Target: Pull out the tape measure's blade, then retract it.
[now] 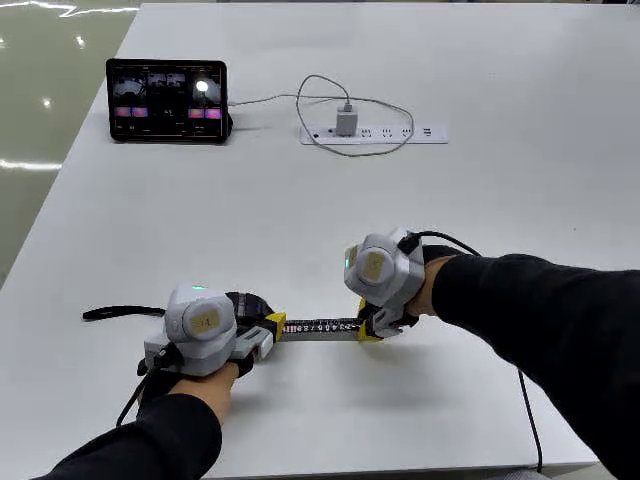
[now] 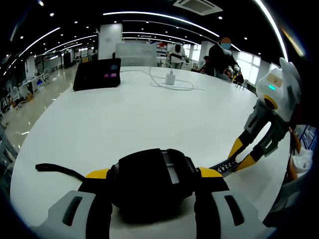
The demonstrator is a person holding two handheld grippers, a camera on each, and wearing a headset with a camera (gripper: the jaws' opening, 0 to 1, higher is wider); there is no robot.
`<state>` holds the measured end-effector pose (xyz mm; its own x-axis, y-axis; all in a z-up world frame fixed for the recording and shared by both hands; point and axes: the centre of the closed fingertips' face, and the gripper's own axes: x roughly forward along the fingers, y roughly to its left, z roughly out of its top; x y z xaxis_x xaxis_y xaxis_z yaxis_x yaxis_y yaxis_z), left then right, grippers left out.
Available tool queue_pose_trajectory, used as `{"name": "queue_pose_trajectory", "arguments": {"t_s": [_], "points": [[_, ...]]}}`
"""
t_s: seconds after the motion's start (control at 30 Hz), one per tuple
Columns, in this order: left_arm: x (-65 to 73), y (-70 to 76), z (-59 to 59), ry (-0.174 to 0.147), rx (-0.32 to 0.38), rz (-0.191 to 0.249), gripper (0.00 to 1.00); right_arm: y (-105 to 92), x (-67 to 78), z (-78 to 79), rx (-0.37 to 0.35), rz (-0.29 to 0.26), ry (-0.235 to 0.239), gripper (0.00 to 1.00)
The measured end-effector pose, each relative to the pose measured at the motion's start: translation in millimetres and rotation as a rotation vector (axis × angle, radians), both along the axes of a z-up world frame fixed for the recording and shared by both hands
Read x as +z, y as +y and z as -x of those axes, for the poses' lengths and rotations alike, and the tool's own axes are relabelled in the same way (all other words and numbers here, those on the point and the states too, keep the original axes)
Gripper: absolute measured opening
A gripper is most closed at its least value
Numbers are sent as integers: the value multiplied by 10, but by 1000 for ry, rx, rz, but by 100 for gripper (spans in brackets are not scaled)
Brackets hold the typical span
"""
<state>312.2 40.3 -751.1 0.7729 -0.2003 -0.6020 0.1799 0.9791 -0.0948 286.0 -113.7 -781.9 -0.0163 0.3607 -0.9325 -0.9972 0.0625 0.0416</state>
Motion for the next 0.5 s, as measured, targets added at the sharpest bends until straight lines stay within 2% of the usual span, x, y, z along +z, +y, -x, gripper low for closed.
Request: {"name": "queue_pose_trajectory", "arguments": {"t_s": [0.5], "points": [[3,0,2,-1,-2,1,63,50,-2,9,5,9,-13,10]]}}
